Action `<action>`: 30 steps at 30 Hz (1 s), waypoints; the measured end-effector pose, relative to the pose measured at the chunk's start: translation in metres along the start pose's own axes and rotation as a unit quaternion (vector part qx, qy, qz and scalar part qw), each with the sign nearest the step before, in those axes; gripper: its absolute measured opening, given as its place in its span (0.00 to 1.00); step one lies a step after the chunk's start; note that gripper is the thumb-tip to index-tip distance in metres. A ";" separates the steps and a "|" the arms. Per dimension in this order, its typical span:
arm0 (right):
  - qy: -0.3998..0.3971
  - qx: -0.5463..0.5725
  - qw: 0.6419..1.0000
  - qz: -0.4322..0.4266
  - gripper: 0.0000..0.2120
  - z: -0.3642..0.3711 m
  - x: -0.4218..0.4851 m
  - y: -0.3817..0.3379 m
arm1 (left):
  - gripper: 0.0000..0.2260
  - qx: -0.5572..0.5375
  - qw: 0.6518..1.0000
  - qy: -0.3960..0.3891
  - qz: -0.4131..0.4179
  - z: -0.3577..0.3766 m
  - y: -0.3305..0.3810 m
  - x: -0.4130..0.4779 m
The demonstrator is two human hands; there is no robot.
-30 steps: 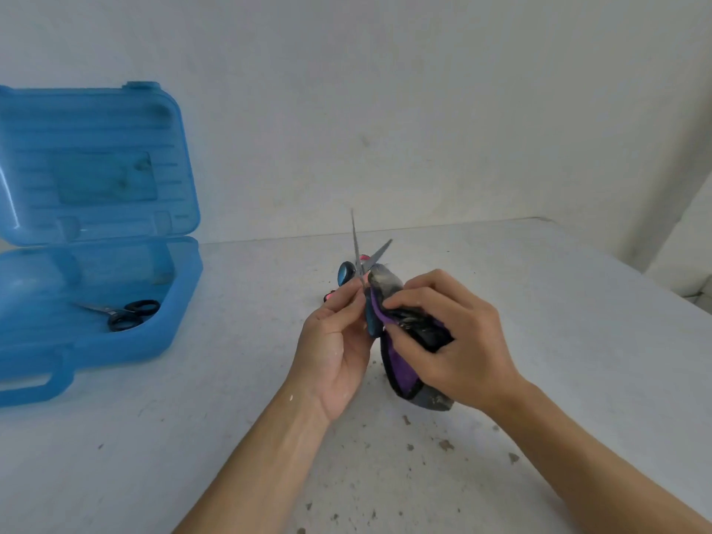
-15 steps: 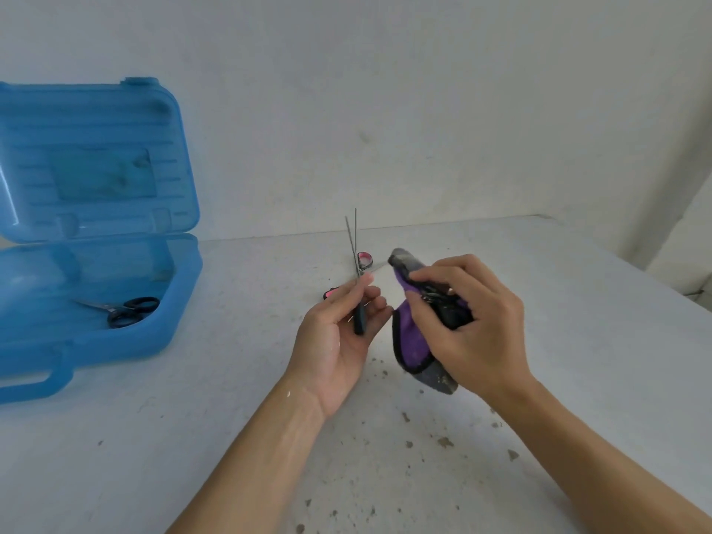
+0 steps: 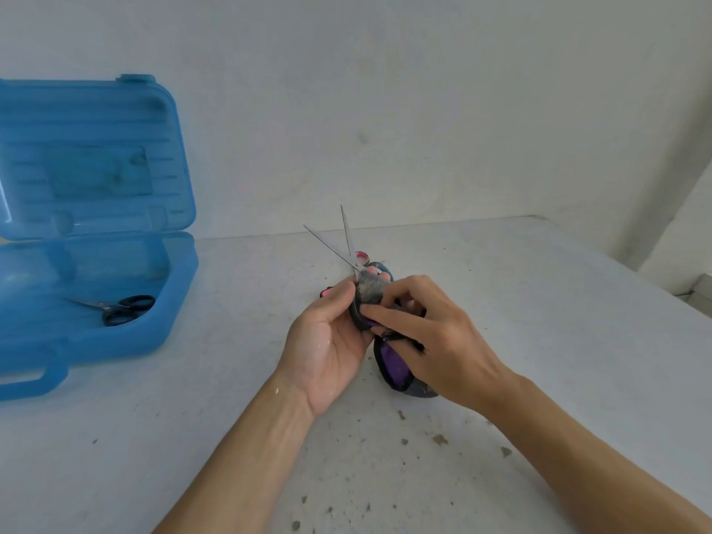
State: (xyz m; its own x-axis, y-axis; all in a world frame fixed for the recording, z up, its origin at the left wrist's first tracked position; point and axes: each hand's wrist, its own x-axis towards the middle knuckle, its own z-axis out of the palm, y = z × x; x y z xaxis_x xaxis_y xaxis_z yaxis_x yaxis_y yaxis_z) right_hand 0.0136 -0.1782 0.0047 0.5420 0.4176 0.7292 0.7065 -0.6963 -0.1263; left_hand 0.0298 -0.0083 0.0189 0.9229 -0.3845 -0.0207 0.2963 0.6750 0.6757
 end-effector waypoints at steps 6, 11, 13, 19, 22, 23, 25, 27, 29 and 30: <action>-0.061 -0.015 0.998 -0.025 0.18 -0.002 0.002 0.000 | 0.18 0.037 0.999 0.005 0.003 -0.005 0.003 0.001; -0.098 0.038 0.994 -0.008 0.19 -0.001 0.006 0.002 | 0.17 0.058 0.998 0.032 0.003 -0.007 0.002 0.002; -0.108 0.081 0.991 0.015 0.17 -0.012 0.005 0.007 | 0.18 0.057 0.998 0.027 0.004 -0.006 0.002 0.002; 0.044 0.116 0.983 0.135 0.10 -0.033 0.002 0.007 | 0.18 0.029 0.999 0.023 0.022 -0.008 0.002 0.008; 0.062 0.106 0.986 0.112 0.12 -0.021 0.003 -0.003 | 0.19 0.022 1.000 0.010 0.013 -0.005 -0.002 0.007; 0.049 0.100 0.989 0.098 0.13 -0.015 0.003 -0.006 | 0.18 0.017 1.000 0.003 0.007 -0.004 -0.004 0.007; 0.026 0.087 0.993 0.074 0.15 -0.004 0.002 -0.007 | 0.18 0.009 1.000 -0.008 0.000 -0.001 -0.005 0.006; -0.002 0.082 0.995 0.056 0.17 0.001 0.002 -0.005 | 0.19 0.019 1.000 -0.008 0.011 -0.004 -0.002 0.007; -0.046 0.069 0.996 0.042 0.18 0.003 0.002 -0.002 | 0.20 0.038 0.999 0.006 0.022 -0.009 0.000 0.007; -0.064 0.070 0.995 0.038 0.18 0.001 0.003 -0.002 | 0.19 0.039 0.999 0.016 0.018 -0.009 -0.001 0.008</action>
State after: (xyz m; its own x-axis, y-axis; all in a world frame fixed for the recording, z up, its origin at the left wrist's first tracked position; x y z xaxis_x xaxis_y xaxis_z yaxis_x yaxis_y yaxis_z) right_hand 0.0138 -0.1752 0.0067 0.6438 0.4437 0.6234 0.7123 -0.6451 -0.2765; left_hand 0.0390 -0.0060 0.0116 0.9405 -0.3395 -0.0169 0.2429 0.6363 0.7322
